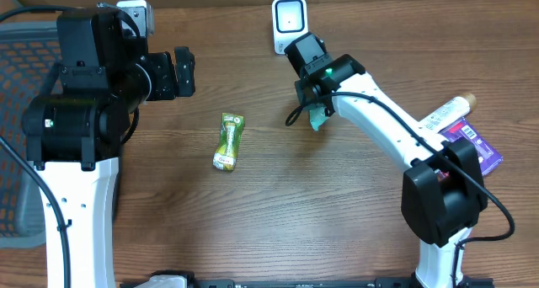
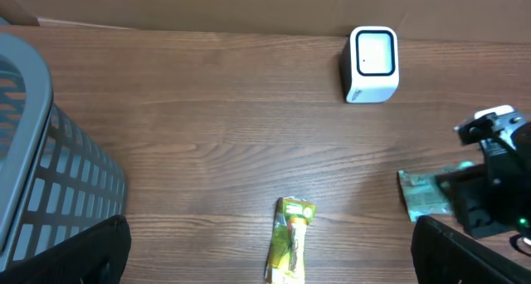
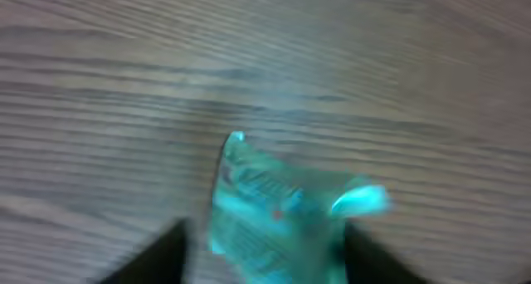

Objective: Scan the item barcode
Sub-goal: 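Hold the wipes pack in front of the scanner with right gripper, then carry the wipes pack right and release it near the purple bag, then move the right gripper to the green juice pouch and grasp it, then lift the juice pouch upright with the right gripper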

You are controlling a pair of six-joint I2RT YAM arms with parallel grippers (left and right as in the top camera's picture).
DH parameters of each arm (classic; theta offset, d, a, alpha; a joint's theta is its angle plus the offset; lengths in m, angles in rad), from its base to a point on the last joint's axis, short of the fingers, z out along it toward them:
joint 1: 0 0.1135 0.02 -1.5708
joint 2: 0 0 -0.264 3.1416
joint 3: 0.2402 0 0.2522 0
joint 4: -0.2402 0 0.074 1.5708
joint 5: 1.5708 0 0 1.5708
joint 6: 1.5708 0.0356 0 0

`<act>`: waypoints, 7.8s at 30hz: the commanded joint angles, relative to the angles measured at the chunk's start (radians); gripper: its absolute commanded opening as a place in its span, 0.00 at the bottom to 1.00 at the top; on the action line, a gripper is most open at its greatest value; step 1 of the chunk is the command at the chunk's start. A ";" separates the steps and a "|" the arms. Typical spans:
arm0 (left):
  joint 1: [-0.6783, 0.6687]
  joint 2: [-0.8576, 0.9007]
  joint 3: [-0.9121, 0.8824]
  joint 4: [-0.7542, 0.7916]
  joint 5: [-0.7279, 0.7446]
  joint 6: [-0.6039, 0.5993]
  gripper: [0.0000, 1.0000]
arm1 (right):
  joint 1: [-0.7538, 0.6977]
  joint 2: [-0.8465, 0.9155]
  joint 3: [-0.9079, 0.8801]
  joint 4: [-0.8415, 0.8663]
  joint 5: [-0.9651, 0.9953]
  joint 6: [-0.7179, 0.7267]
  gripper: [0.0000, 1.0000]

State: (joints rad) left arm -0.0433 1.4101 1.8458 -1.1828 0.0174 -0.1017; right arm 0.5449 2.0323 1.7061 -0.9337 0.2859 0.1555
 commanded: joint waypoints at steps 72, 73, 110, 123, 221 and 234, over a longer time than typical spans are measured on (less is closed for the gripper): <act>0.004 0.008 0.008 0.001 -0.006 0.012 1.00 | -0.028 -0.055 0.320 0.398 0.545 -0.367 0.04; 0.004 0.008 0.008 0.001 -0.006 0.012 1.00 | -0.011 -0.036 0.320 0.470 0.569 -0.435 0.04; 0.004 0.008 0.008 0.001 -0.006 0.012 1.00 | 0.030 0.336 0.315 0.846 0.524 -1.208 0.04; 0.004 0.008 0.008 0.001 -0.006 0.012 1.00 | 0.071 0.137 0.315 0.523 0.322 -1.119 0.04; 0.004 0.008 0.008 0.001 -0.006 0.012 1.00 | 0.115 0.098 -0.218 0.437 -0.939 0.290 0.04; 0.004 0.008 0.008 0.001 -0.006 0.012 1.00 | -0.110 -0.174 -0.218 0.061 -1.378 -0.333 0.04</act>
State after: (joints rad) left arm -0.0429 1.4105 1.8458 -1.1824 0.0174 -0.1017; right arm 0.4652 1.9961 1.4750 -0.8562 -0.9356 -0.0013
